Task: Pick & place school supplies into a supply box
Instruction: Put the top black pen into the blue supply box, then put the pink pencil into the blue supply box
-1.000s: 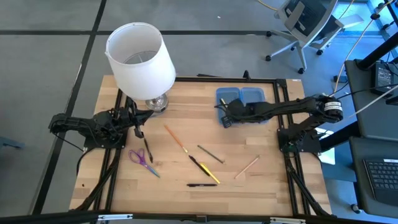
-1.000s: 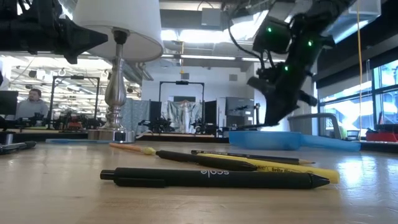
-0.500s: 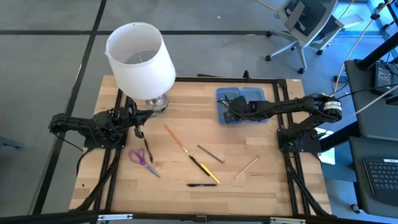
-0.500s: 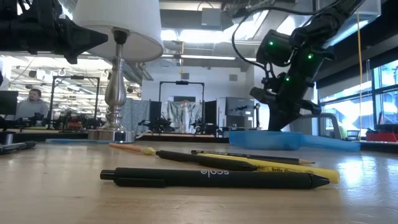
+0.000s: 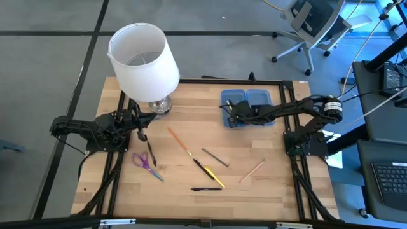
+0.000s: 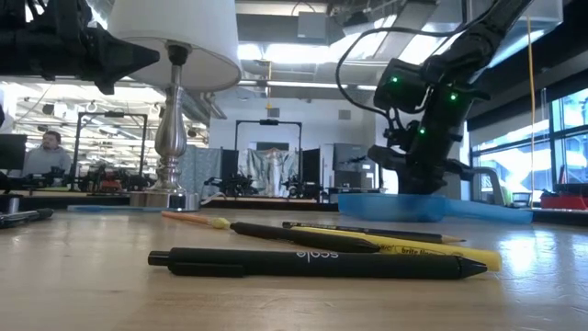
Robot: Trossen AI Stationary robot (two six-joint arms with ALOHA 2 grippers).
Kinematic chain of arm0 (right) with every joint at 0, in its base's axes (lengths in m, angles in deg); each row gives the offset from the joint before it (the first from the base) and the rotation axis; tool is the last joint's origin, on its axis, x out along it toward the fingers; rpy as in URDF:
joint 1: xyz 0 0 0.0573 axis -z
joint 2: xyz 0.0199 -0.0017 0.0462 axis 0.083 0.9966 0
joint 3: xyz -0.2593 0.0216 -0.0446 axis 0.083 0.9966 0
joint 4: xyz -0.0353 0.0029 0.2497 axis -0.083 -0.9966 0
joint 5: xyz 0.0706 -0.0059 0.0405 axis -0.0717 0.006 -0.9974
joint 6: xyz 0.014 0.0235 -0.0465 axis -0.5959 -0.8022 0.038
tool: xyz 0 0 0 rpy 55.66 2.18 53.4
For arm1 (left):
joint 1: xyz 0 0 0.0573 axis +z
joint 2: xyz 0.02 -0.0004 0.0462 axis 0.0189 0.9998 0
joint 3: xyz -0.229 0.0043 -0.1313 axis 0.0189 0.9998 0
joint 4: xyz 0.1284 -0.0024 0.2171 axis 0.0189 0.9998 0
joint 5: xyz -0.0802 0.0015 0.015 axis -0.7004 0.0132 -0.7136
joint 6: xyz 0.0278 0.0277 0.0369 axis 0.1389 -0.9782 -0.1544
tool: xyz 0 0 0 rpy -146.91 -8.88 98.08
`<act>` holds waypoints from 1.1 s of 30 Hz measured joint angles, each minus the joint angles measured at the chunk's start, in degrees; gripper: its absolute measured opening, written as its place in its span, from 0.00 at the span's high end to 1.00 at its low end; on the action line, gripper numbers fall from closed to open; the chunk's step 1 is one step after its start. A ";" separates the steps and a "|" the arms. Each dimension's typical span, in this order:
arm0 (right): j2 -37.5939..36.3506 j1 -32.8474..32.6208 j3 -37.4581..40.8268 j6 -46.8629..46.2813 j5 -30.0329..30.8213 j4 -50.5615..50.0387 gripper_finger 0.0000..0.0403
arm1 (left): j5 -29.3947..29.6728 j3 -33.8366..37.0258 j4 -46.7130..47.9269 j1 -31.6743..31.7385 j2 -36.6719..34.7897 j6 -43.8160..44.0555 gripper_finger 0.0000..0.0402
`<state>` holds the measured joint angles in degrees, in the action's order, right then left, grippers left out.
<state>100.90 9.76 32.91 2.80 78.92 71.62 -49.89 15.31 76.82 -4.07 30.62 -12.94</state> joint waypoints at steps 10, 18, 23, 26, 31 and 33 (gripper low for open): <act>-0.20 0.00 -0.13 1.93 -1.04 -0.72 0.76 | 0.01 0.00 0.02 0.00 0.00 0.01 0.99; -1.91 0.48 -7.69 12.48 -1.40 -13.56 0.70 | 0.01 0.00 0.00 0.02 0.00 -0.01 0.99; -3.00 -0.40 -15.44 36.80 -15.68 -25.36 0.70 | 0.00 0.00 0.00 0.02 0.00 -0.01 0.99; -3.23 -3.92 -19.83 52.50 -28.27 -37.37 0.70 | 0.00 0.00 0.00 0.01 0.00 -0.01 0.99; -3.26 -13.55 -21.62 60.44 -30.15 -47.29 0.72 | 0.00 0.00 0.00 0.00 0.00 -0.01 0.99; -3.26 -17.85 -20.63 61.60 -30.35 -47.22 0.73 | 0.00 0.00 0.00 0.00 0.00 0.00 0.99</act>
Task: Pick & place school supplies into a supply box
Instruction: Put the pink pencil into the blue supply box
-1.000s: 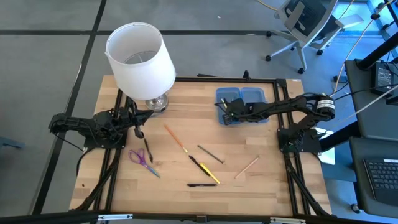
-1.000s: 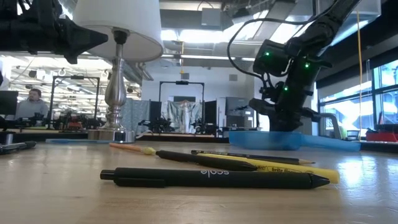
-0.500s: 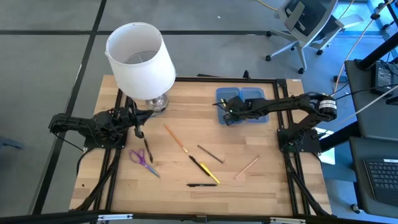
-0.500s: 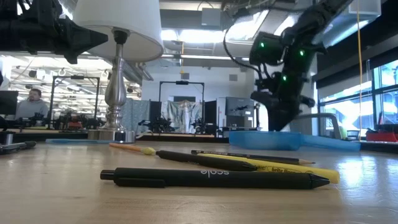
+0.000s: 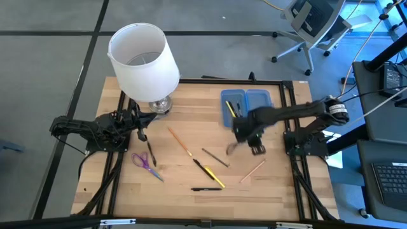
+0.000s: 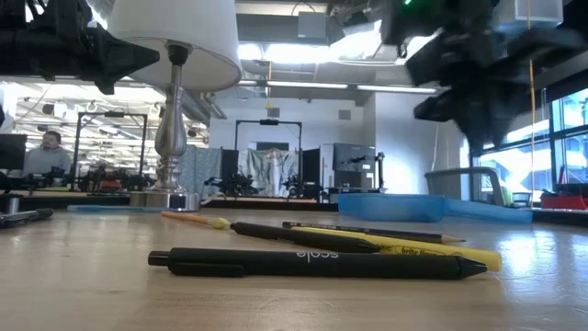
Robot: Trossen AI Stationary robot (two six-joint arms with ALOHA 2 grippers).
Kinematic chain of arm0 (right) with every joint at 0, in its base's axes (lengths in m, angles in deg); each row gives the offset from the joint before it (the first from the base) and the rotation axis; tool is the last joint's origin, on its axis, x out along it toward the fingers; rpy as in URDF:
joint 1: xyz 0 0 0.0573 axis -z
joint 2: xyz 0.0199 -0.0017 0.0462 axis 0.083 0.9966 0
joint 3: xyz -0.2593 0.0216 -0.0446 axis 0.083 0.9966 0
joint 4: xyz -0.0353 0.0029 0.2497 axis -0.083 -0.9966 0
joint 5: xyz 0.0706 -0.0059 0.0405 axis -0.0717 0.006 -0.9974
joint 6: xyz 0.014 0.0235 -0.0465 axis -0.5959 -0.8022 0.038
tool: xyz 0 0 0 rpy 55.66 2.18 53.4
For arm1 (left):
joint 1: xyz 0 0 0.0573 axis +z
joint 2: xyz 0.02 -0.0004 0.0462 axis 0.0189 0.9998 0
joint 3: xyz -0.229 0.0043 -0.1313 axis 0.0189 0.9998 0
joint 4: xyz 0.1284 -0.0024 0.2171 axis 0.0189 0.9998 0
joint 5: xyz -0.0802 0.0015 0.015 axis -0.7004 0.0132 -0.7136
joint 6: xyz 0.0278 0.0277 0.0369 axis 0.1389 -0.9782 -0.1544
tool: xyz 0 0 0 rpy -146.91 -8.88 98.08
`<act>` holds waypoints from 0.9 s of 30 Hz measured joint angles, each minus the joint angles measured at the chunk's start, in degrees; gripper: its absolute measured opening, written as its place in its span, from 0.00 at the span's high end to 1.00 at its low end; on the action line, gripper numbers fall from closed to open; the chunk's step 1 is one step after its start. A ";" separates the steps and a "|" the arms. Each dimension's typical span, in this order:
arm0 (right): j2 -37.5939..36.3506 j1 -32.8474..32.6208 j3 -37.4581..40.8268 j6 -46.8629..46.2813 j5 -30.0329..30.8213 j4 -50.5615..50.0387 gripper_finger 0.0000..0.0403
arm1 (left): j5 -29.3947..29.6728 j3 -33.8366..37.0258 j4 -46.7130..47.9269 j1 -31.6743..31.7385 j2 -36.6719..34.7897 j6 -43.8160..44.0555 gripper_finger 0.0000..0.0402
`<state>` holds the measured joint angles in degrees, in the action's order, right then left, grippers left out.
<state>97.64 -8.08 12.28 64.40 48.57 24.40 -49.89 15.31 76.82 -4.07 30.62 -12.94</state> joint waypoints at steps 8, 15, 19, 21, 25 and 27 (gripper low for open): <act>0.04 -13.39 4.51 -4.67 5.84 4.85 0.75 | 0.02 0.00 0.00 0.01 0.00 -0.01 0.99; 0.04 -21.56 8.28 -9.30 5.14 14.21 0.75 | 0.21 0.00 0.00 0.00 0.00 -0.01 0.99; 0.04 -25.46 10.69 -9.23 5.30 18.10 0.75 | 0.68 0.00 0.02 0.01 -0.01 -0.01 0.99; 0.04 -26.79 12.11 -9.24 5.38 20.18 0.75 | 0.68 0.00 0.04 0.00 0.00 -0.01 0.99; 0.04 -28.09 15.26 -12.54 7.61 23.73 0.75 | 0.68 0.00 0.02 0.01 0.00 -0.01 0.99; 0.04 -28.07 16.53 -15.31 8.44 25.19 0.75 | 0.68 0.00 0.04 0.01 0.00 -0.01 0.99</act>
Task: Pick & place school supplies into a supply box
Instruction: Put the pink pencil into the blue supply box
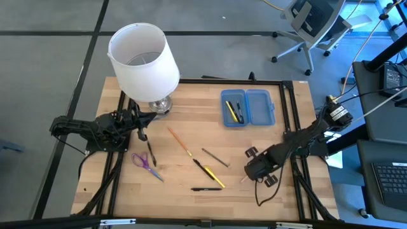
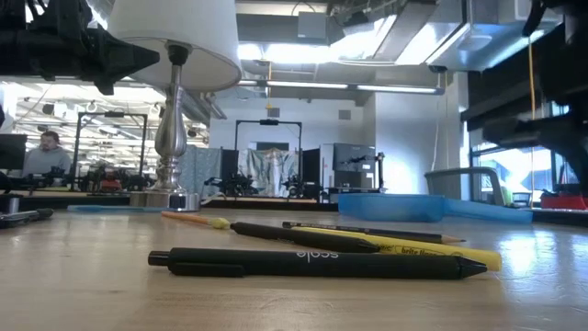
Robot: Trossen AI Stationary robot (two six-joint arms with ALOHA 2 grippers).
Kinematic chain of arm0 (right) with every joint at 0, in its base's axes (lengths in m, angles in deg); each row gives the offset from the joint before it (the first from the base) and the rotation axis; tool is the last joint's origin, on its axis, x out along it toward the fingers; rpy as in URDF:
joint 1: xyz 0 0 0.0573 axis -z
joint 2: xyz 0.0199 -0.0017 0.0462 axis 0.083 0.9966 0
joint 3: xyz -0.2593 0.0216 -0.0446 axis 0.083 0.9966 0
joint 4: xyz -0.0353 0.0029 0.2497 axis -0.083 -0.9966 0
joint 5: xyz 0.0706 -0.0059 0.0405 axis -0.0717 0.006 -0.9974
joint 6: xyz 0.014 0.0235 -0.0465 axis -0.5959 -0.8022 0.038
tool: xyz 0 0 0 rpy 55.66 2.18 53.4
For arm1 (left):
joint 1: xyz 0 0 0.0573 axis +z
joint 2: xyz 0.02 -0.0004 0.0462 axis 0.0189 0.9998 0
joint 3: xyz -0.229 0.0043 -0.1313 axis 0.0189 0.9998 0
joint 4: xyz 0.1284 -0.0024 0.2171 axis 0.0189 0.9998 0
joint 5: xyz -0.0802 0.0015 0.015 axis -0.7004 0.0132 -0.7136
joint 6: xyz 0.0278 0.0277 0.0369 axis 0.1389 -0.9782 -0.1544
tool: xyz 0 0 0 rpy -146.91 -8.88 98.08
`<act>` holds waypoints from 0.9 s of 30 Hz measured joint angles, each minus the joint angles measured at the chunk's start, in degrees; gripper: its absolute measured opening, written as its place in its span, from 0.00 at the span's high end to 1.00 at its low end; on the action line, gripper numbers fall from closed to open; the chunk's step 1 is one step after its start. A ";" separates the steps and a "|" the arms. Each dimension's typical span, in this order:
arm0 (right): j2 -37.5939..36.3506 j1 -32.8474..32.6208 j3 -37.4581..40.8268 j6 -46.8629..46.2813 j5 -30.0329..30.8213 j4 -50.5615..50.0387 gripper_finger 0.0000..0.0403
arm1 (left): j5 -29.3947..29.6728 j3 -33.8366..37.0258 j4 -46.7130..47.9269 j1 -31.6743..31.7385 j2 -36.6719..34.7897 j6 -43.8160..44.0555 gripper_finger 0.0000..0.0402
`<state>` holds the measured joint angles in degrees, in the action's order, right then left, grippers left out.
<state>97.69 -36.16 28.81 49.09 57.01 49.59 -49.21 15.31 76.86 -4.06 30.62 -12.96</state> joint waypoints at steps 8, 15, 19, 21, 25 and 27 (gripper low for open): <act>0.02 0.00 4.37 1.18 1.64 5.65 0.75 | 0.00 0.00 0.01 0.00 -0.01 0.00 0.99; -0.37 -0.02 7.49 2.04 2.82 7.92 0.76 | 0.00 0.00 0.01 0.01 0.00 0.00 0.99; -0.33 0.04 7.58 5.05 1.07 8.43 0.80 | 0.71 0.00 0.01 0.02 -0.02 0.00 0.99; -0.31 0.10 7.61 6.21 0.01 8.98 0.83 | 0.81 0.00 0.01 0.02 0.00 0.00 0.99; -0.26 0.11 7.64 6.18 -0.66 9.21 0.89 | 0.81 0.00 0.01 0.02 0.00 0.00 0.99; -0.24 0.11 7.66 6.24 -0.90 9.21 0.92 | 0.83 0.00 0.01 0.02 -0.01 0.00 0.99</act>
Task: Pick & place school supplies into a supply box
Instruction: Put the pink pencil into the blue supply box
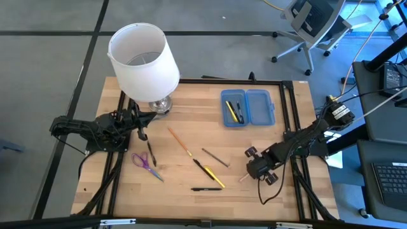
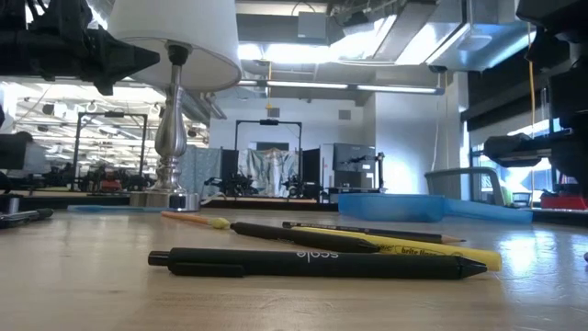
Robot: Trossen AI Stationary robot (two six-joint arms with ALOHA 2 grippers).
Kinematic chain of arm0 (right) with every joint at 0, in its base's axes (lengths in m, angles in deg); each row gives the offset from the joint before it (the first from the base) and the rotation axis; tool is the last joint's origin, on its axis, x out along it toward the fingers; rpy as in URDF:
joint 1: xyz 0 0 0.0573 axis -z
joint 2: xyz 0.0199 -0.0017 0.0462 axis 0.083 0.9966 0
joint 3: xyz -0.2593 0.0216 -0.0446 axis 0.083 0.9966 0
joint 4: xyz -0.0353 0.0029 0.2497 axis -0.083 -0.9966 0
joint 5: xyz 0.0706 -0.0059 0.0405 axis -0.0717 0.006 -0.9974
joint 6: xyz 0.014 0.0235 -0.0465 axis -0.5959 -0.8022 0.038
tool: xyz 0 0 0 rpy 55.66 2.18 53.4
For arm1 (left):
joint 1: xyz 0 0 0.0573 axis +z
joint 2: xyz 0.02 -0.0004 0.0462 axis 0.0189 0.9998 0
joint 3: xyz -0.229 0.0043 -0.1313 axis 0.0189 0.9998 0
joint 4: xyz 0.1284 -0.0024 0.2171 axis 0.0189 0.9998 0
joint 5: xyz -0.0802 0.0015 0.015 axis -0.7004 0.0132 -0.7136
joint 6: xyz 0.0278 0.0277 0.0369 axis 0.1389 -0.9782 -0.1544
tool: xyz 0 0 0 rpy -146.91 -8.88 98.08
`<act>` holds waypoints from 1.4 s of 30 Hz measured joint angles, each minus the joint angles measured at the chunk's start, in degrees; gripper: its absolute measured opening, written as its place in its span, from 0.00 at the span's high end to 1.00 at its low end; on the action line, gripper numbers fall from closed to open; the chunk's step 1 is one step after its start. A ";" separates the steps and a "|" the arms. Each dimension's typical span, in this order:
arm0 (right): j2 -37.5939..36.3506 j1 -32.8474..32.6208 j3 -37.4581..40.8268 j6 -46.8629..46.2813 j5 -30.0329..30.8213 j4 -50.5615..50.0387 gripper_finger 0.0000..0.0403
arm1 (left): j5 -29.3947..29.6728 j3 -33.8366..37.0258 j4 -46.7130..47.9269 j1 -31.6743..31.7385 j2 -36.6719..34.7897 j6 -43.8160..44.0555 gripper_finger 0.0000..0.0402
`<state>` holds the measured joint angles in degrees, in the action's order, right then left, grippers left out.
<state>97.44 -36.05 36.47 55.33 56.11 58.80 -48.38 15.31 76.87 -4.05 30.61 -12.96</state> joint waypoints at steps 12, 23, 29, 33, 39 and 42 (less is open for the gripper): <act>0.11 0.00 0.01 -12.11 0.58 0.16 0.91 | 0.00 0.00 0.00 0.00 0.00 0.00 0.99; 0.42 0.11 -1.52 -22.66 0.83 -0.11 0.94 | 0.00 0.00 0.00 -0.02 -0.02 0.00 0.99; -0.36 0.09 -1.55 -32.70 2.19 0.17 0.95 | 0.00 0.00 -0.01 -0.01 -0.01 0.01 0.99; -1.85 0.11 -1.42 -34.83 2.72 0.10 0.95 | 0.00 0.00 -0.02 -0.01 0.00 0.00 0.99; -7.01 0.47 -1.44 -39.15 4.93 -0.14 0.98 | 0.00 0.00 -0.02 -0.02 0.00 0.01 0.99; -10.32 1.70 -1.49 -40.63 6.63 -0.18 0.99 | 0.00 0.00 -0.02 -0.02 -0.02 0.02 0.99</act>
<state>87.12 -34.35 34.98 14.70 62.74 58.62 -48.38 15.31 76.85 -4.06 30.60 -12.93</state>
